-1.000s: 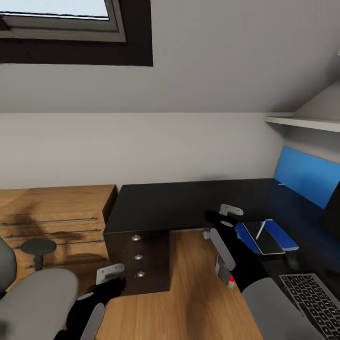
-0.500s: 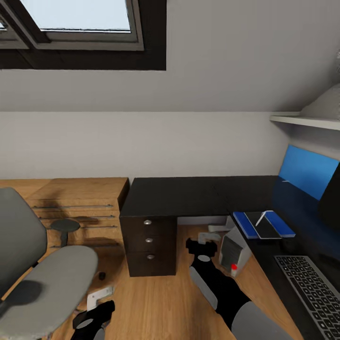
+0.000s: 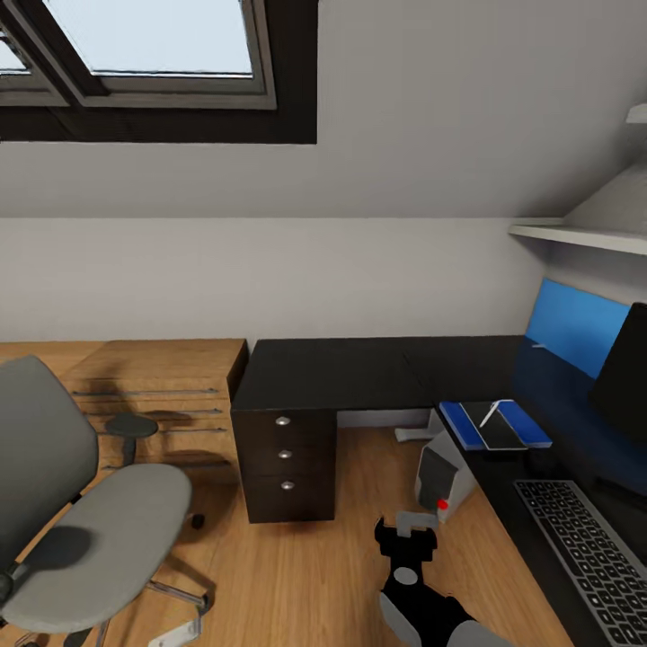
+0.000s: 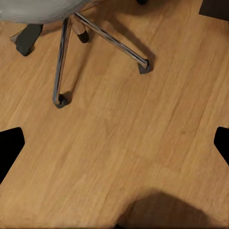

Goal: In the bedroom, organize the workspace by keeping the computer under the desk, ensuring the monitor is on the desk, placing the keyboard on the desk next to the monitor, placing the mouse on the desk next to the keyboard, moving the folder from the swivel chair onto the desk next to the mouse, stacking the notebook on top of the folder with the pen on top of the notebook, and positioning the swivel chair next to the desk.

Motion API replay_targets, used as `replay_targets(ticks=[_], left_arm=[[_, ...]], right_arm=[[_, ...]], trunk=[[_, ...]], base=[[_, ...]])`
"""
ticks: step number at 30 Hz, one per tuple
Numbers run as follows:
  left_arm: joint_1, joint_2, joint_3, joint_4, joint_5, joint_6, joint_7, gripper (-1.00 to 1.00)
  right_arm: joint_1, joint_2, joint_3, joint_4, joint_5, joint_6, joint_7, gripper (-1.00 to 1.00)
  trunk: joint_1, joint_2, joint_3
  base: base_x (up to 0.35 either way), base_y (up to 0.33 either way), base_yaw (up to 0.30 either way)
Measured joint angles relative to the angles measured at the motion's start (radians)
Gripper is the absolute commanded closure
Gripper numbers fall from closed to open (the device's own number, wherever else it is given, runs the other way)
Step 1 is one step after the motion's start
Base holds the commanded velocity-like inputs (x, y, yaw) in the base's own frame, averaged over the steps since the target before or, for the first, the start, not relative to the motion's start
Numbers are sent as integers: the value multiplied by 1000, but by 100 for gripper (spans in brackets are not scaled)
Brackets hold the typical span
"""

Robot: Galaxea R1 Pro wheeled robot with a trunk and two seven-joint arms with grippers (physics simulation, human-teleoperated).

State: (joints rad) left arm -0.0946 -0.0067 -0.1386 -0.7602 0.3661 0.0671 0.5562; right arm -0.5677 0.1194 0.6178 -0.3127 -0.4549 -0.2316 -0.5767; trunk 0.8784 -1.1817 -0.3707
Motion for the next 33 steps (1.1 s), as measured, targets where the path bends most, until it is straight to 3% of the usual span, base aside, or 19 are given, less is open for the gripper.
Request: replay_targets(ticks=[1, 7, 11, 17, 20, 26, 33], left_arm=[[0, 0, -4, 24, 1, -15, 0, -100], [0, -2, -11, 114, -1, -37, -3, -100], [0, -4, -21, 223, -5, -76, -30, -100], [1, -1, -29, 306, -6, -189, -136, -100], [1, -3, -29, 321, -5, -209, -174, -100], [0, -6, -29, 341, -4, -224, -218, -100], [0, -10, -28, 342, -4, -240, -223, -100]], right_arm=[[0, 8, -1, 68, -1, -57, 28, -100], [5, 32, -2, 260, -3, -228, 105, -100], [58, 34, -6, 316, -6, -311, 136, -100], [132, 26, -6, 331, -8, -347, 192, -100], [142, 15, -6, 332, -10, -351, 234, -100], [149, -16, -5, 333, -10, -354, 326, -100], [149, -21, -5, 333, -8, -354, 344, -100]], trunk=[[-4, 7, 4], [-27, 49, 32], [-42, 77, 51], [-65, 119, 79], [-77, 140, 91], [-100, 182, 112], [-127, 231, 134]], base=[[-2, 0, 0], [0, 0, 1], [0, 0, 54], [0, 0, 138], [0, 0, 157], [0, 0, 47], [0, 0, 3]])
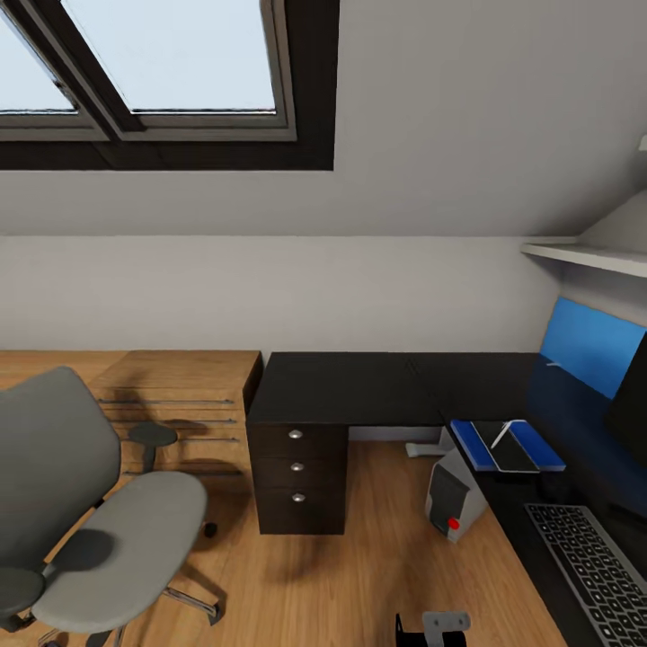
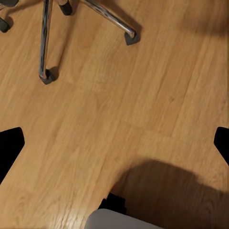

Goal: In the bedroom, organize the workspace by keeping the computer under the desk, ensuring the monitor is on the desk, placing the keyboard on the desk next to the monitor, placing the mouse on the desk next to the keyboard, moving the folder from the swivel chair onto the desk next to the mouse, stacking the notebook on top of the folder with the pen on top of the notebook, and positioning the swivel chair next to the desk.

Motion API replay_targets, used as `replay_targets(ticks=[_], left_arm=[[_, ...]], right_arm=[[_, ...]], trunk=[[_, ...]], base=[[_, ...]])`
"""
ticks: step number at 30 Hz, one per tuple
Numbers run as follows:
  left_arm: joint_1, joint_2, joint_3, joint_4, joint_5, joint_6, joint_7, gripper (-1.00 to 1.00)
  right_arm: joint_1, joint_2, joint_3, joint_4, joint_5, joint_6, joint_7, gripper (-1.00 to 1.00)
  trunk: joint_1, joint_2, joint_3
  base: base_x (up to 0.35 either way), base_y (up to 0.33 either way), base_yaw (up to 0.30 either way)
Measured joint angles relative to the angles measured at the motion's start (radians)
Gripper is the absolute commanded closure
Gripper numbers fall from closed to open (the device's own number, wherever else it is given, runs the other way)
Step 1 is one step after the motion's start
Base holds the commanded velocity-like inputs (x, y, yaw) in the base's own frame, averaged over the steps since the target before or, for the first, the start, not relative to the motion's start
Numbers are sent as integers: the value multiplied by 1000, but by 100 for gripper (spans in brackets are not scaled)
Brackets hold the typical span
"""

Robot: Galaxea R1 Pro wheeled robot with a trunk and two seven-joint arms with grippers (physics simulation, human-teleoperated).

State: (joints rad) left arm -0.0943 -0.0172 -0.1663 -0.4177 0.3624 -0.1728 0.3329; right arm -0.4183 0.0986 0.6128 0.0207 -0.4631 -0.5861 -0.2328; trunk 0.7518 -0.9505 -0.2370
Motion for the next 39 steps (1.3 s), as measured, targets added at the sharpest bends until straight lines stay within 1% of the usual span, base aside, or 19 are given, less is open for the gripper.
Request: replay_targets(ticks=[2, 6, 18, 30, 33, 35, 39], left_arm=[[0, 0, 1, 0, 1, -19, 0, -100], [0, -1, 1, 0, 2, -29, -1, -100], [0, 2, -1, 0, -1, -43, -1, -100], [0, 3, -3, 1, -2, -45, -1, -100], [0, 3, -2, 1, -2, -46, -1, -100], [0, 3, -2, 1, -1, -50, -1, -100], [0, 1, -1, 3, 1, -106, 0, -100]], right_arm=[[0, 1, 0, 0, -3, 0, 1, -100], [1, 5, 1, 0, -4, -1, 2, -100], [0, 8, 3, 0, -6, -1, -1, -100], [1, 6, 2, 0, 2, -4, -2, -100], [1, 9, 3, 0, 1, -21, -5, -100], [1, 11, 3, 0, 0, -52, -8, -100], [12, 11, 3, 0, 1, -123, -9, -100]], trunk=[[-8, 14, 6], [-23, 42, 19], [-69, 126, 57], [-115, 210, 81], [-127, 231, 89], [-134, 245, 95], [-150, 273, 108]], base=[[0, 0, 0], [0, 0, 64], [0, 0, 218], [0, 0, 34], [0, 0, 197], [0, 0, 257], [0, 0, 269]])
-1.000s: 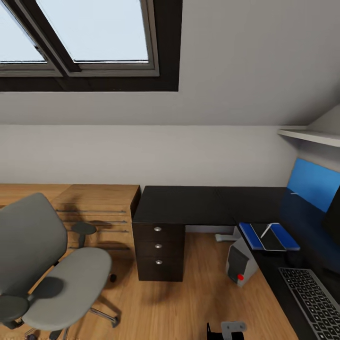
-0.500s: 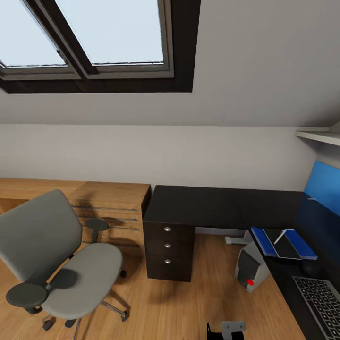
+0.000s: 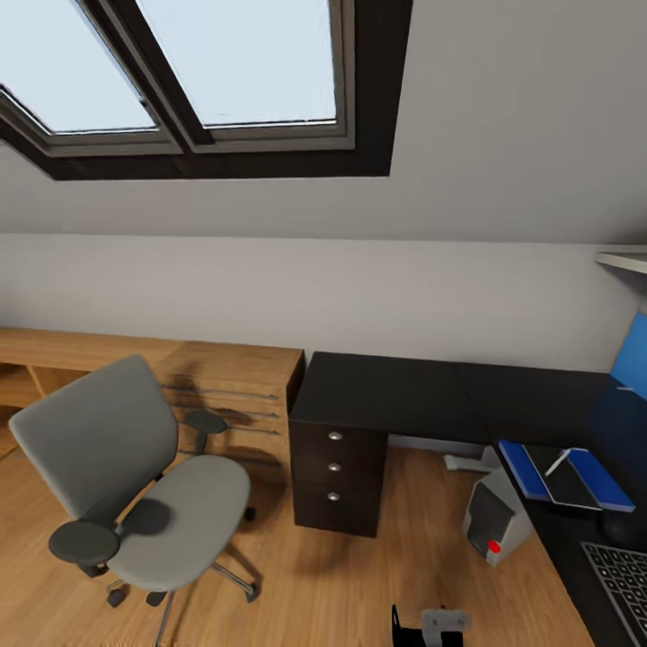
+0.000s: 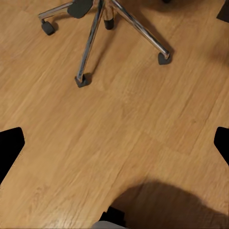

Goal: In the bedroom, organize the workspace by keeping the computer under the desk, ensuring the monitor is on the desk, placing the keyboard on the desk next to the monitor, placing the mouse on the desk next to the keyboard, moving the folder from the swivel chair onto the desk next to the mouse, stacking the notebook on top of the folder with the pen on top of the notebook, and positioning the swivel chair next to the desk.

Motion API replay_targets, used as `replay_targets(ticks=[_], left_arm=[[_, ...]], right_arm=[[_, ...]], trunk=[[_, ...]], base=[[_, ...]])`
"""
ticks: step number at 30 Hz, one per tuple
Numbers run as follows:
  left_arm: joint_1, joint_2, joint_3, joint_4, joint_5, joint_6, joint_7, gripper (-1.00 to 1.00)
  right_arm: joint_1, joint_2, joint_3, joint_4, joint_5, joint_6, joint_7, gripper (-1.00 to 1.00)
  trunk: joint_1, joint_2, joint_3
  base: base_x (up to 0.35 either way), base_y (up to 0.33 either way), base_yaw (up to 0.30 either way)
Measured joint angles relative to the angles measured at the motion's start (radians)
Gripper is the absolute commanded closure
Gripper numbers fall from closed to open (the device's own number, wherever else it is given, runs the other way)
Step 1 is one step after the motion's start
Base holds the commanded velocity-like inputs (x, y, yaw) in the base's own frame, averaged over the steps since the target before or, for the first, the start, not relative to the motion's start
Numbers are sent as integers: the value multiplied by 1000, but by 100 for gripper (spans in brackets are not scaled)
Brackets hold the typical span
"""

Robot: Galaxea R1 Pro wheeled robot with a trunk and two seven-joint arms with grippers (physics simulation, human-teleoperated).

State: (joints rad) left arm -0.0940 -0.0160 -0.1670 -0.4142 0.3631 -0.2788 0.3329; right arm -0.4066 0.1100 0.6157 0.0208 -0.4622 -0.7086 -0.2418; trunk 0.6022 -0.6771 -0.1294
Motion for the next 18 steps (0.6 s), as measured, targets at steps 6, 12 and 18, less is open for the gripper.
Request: replay_targets(ticks=[6, 12, 18], left_arm=[[0, -1, -3, 37, 2, -58, 1, -100], [0, 1, -3, 157, 4, -152, 1, -100], [0, -3, -4, 338, 4, -499, 0, -100]], right_arm=[[19, 1, 0, 0, 2, -65, -13, -100], [66, -12, -3, 0, 2, -83, -20, -100], [136, -64, -3, 0, 0, -176, -21, -100]], trunk=[[-23, 42, 19], [-46, 84, 38], [-69, 126, 57]], base=[[0, 0, 275], [0, 0, 277], [0, 0, 277]])
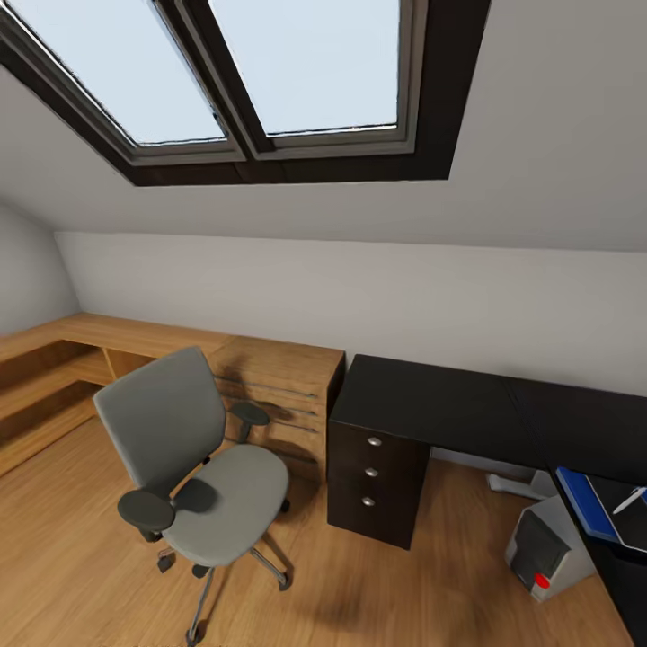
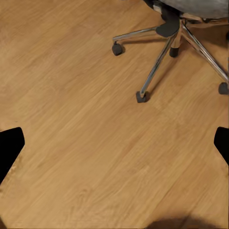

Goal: In the bedroom, organize the workspace by keeping the computer under the desk, ensuring the monitor is on the desk, placing the keyboard on the desk next to the monitor, placing the mouse on the desk next to the keyboard, moving the folder from the swivel chair onto the desk next to the mouse, stacking the notebook on top of the folder with the pen on top of the notebook, and positioning the swivel chair next to the desk.

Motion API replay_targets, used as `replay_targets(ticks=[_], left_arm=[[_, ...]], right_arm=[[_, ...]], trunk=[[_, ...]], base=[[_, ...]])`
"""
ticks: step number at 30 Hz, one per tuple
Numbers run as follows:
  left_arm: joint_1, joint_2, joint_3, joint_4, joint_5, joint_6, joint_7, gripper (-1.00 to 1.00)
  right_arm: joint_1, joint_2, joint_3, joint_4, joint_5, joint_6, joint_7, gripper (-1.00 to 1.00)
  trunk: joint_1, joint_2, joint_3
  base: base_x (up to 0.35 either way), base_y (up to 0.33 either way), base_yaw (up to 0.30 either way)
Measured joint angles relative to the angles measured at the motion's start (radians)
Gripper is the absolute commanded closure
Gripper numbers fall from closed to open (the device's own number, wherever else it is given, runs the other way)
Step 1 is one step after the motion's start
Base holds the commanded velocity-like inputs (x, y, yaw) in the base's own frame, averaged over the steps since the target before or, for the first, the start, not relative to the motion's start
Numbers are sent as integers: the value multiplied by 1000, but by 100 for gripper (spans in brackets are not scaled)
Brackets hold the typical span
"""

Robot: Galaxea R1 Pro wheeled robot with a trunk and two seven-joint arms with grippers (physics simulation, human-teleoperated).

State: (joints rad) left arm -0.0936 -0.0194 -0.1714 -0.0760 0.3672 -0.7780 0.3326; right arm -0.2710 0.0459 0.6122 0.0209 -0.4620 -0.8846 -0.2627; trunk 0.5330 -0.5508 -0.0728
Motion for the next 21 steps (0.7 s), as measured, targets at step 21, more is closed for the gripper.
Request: replay_targets(ticks=[21], left_arm=[[38, -48, -5, 54, -3, -267, -3, -100]], right_arm=[[57, 2, 4, -2, 1, -160, -13, -100]], trunk=[[-54, 99, 48]], base=[[0, 0, 275]])
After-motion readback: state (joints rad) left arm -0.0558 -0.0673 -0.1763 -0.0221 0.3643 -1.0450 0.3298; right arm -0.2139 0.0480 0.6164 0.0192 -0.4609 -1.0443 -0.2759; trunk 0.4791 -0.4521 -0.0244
